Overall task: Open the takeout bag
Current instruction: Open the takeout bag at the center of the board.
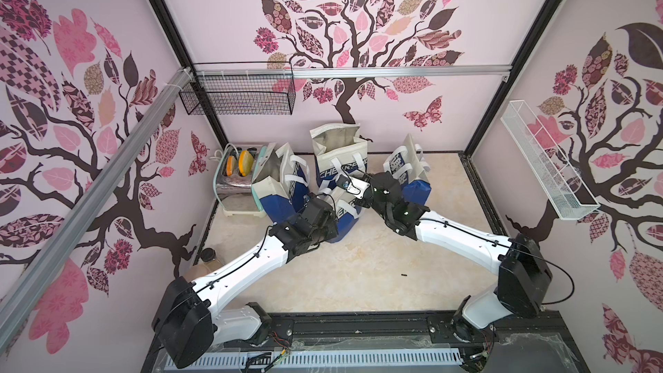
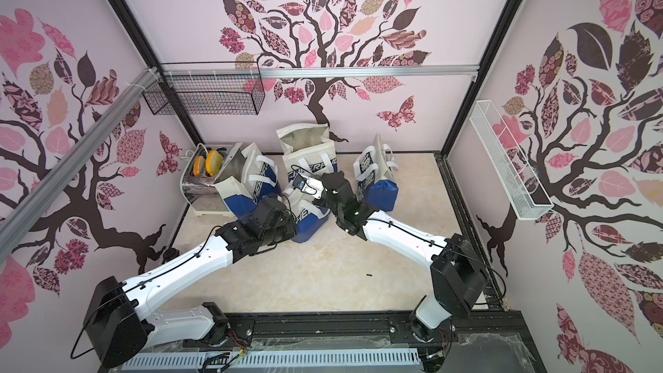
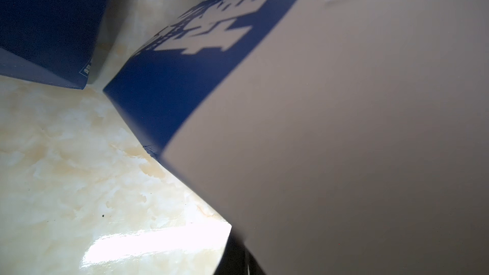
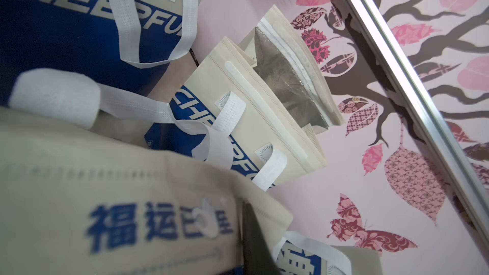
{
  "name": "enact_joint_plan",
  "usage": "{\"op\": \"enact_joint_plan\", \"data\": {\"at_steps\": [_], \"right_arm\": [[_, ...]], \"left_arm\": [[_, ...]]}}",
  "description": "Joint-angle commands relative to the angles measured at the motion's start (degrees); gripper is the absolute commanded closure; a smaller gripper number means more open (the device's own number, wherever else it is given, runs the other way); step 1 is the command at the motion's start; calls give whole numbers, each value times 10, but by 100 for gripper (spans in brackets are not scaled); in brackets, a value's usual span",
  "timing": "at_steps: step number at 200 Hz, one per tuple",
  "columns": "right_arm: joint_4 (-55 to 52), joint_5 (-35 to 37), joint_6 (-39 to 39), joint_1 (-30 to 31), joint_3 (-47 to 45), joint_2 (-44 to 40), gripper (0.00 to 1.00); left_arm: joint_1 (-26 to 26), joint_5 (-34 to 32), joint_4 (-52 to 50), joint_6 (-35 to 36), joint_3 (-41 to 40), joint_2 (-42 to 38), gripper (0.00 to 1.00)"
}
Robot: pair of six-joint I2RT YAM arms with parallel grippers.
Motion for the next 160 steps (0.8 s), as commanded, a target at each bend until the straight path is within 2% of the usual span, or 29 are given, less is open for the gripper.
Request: {"op": "enact_joint_plan", "data": {"at_steps": [1, 28, 42, 83, 126, 130, 137, 141, 145, 152, 160], "right_arm": [[-30, 56, -45, -2, 36, 0, 100], [-25, 115, -152, -2, 43, -7, 100], [-36, 129, -183, -2, 54, -13, 100], [-99, 148, -242, -2, 100, -12, 100], [-188, 132, -235, -2, 181, 7, 100], [-192, 129, -232, -2, 185, 8, 93], [-195, 126, -215, -1, 190, 9, 74], [-197, 124, -201, -1, 192, 8, 57], [-202, 122, -185, 0, 196, 7, 46], [-218, 119, -155, 3, 205, 6, 36], [-237, 120, -120, 7, 218, 4, 30]], "left_arm": [[5, -5, -42, 9, -17, -13, 100], [6, -8, -69, 10, -20, -15, 100], [8, -8, -79, 12, -20, -16, 100], [9, -6, -104, 13, -23, -14, 100], [10, 0, -113, 10, -28, -22, 100], [10, 1, -111, 9, -27, -23, 100], [10, 3, -108, 7, -27, -25, 100], [10, 4, -106, 5, -25, -26, 100], [10, 6, -104, 4, -24, -26, 100], [11, 10, -98, 2, -21, -29, 100], [11, 16, -87, -3, -22, -33, 100]]}}
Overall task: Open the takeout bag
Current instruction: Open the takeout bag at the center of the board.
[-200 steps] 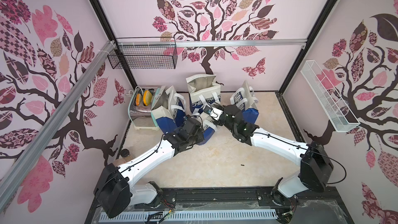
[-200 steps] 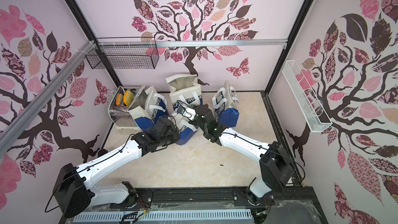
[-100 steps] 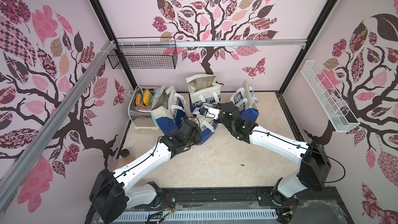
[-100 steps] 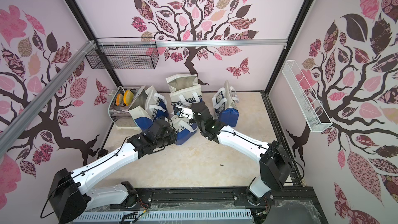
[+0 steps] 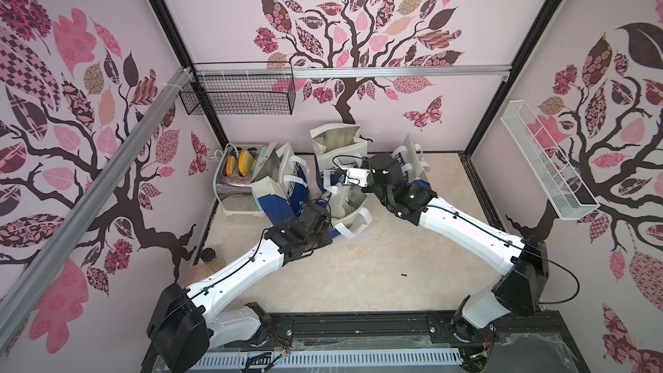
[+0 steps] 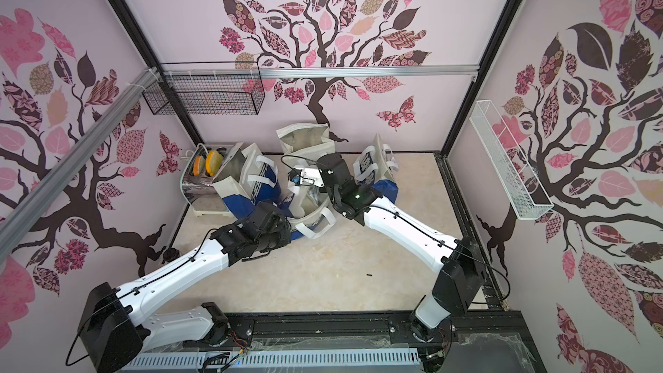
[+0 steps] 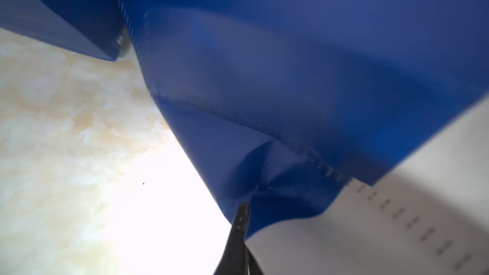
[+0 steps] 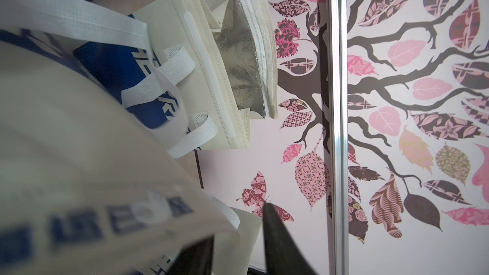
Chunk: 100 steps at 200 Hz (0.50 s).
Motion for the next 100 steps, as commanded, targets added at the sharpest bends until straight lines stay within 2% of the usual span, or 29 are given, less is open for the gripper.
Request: {"op": "enact_joint_plan", "data": {"at_steps": [1, 15, 48, 73, 100], "right_arm": [[-43, 9, 96, 5, 50, -7, 30], [-80, 13, 197, 8, 81, -11, 25], [-171, 41, 393, 7, 116, -32, 23], [-209, 82, 480, 7, 84, -60, 23], [-255, 95, 567, -8, 37, -94, 23]], "left_arm": [[4, 14, -17, -12, -7, -12, 100], [6, 26, 8, -25, -8, -18, 100], [8, 28, 40, -56, -11, -25, 100], [7, 19, 84, -89, -30, -27, 100], [7, -5, 117, -97, -31, -17, 100]]}}
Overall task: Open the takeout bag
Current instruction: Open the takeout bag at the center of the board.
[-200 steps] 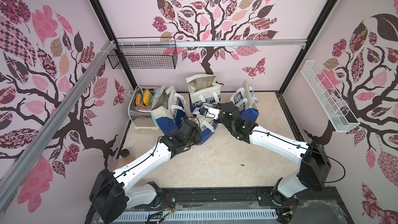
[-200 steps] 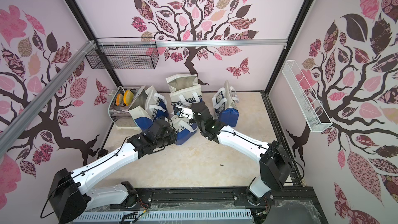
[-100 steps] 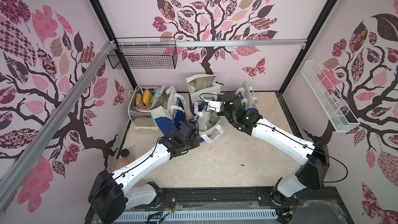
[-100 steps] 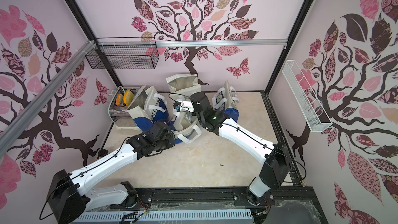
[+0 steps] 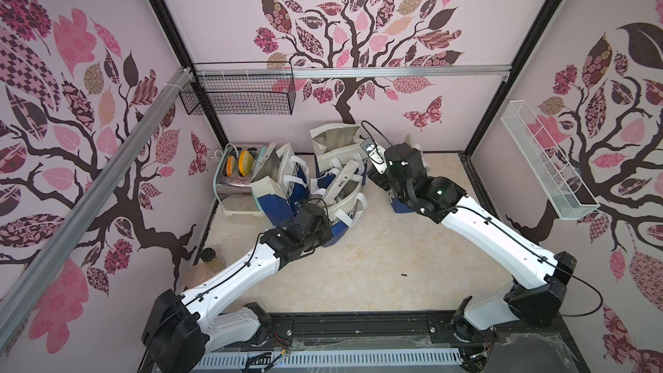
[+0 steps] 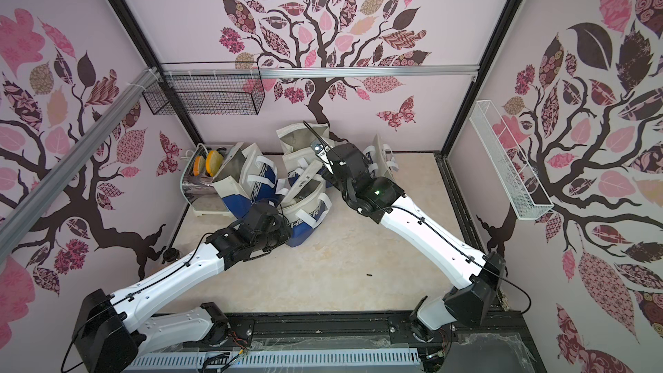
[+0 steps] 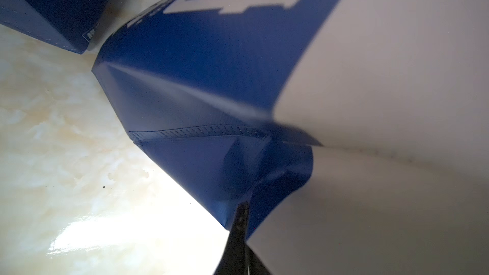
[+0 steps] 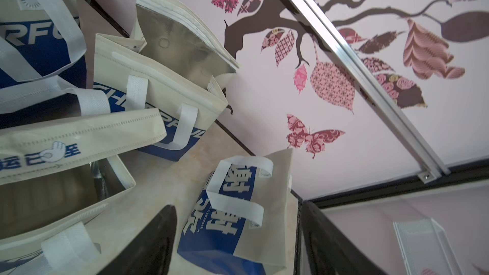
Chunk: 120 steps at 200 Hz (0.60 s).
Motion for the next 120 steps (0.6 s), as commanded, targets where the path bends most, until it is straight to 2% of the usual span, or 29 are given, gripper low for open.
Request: {"op": "enact_joint_plan", "data": {"at_steps": [1, 14, 32, 40, 46, 59, 85, 92, 105, 120], "right_arm": [[-75, 31, 140, -13, -31, -29, 23], [-104, 16, 199, -33, -48, -50, 23], [-138, -8, 264, -65, -66, -84, 24], [-151, -21, 285, -77, -72, -99, 24], [-159, -29, 291, -84, -75, -107, 24], [-178, -35, 294, -91, -79, -118, 24], [-211, -51, 300, -95, -73, -128, 23], [-217, -56, 305, -95, -71, -131, 22], [-224, -67, 322, -98, -67, -136, 22], [-232, -86, 345, -105, -62, -138, 22]], "left_arm": [[3, -24, 40, -21, -4, 9, 100], [2, -35, 45, -21, 4, 22, 99], [3, -40, 45, -19, 16, 41, 86], [3, -39, 44, -17, 19, 47, 74], [3, -38, 41, -17, 22, 51, 66], [3, -36, 41, -16, 25, 51, 56], [2, -35, 34, -9, 18, 25, 41], [1, -36, 31, -7, 13, 11, 31], [0, -37, 23, 1, 0, -19, 24], [-3, -45, -3, 5, -16, -58, 20]]}}
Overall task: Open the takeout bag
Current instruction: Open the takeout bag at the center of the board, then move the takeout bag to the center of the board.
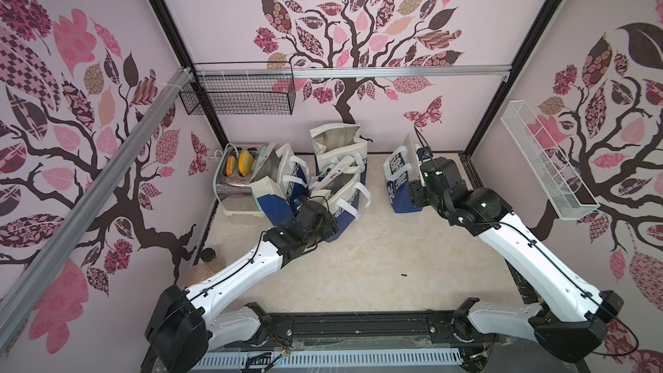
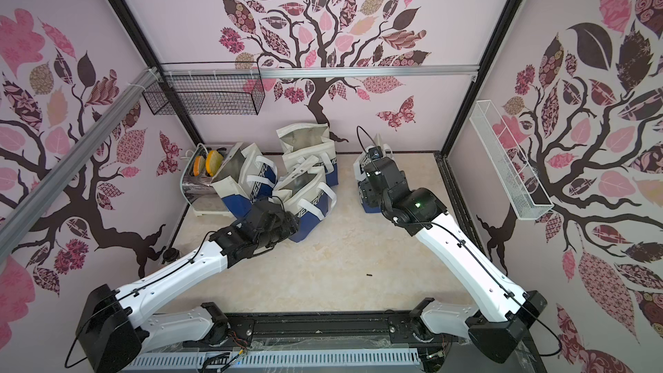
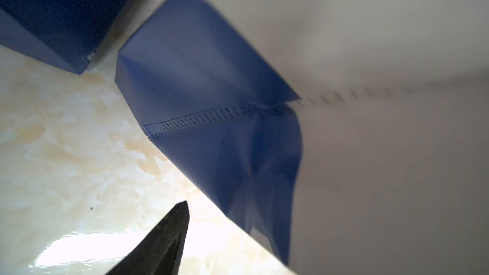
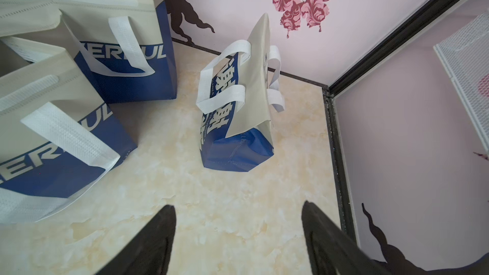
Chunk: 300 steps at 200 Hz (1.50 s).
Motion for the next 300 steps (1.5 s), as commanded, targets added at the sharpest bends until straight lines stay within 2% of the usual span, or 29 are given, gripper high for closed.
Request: {"op": "enact_joint_plan", "data": {"at_steps": [1, 24, 54, 74, 89, 105, 127, 151, 181, 191, 212, 246, 300], "right_arm": [[-34, -37, 52, -10, 22, -9, 22], [-43, -63, 78, -24, 27, -4, 22], [-56, -129, 125, -87, 40, 1, 22], [-60, -166, 139, -132, 52, -2, 22], [-62, -157, 139, -138, 66, -3, 22], [-64, -157, 151, -140, 81, -4, 22], [-66, -152, 177, -144, 98, -14, 22], [-68, -115, 200, -145, 104, -48, 22], [-71, -69, 215, -145, 80, -116, 24], [-75, -66, 216, -145, 72, -136, 24], [-94, -69, 223, -145, 62, -172, 24], [-119, -69, 225, -145, 45, -234, 25], [-150, -67, 205, -144, 34, -283, 26]], "left_arm": [[-3, -14, -31, 14, -22, -61, 20], [-4, -12, -28, 26, -81, -126, 19], [-15, 26, -12, 72, -145, -197, 21], [-62, 92, 50, 151, -161, -228, 22], [-116, 128, 83, 194, -142, -218, 23], [-175, 133, 79, 238, -88, -162, 24], [-234, 100, 25, 283, 34, -27, 24], [-237, 71, 58, 277, 153, 104, 26], [-237, -34, 80, 312, 326, 261, 26], [-237, -74, 70, 341, 388, 317, 26], [-231, -151, 49, 345, 490, 411, 27], [-222, -185, 134, 373, 503, 475, 29], [-197, -208, 228, 388, 466, 496, 35]]}}
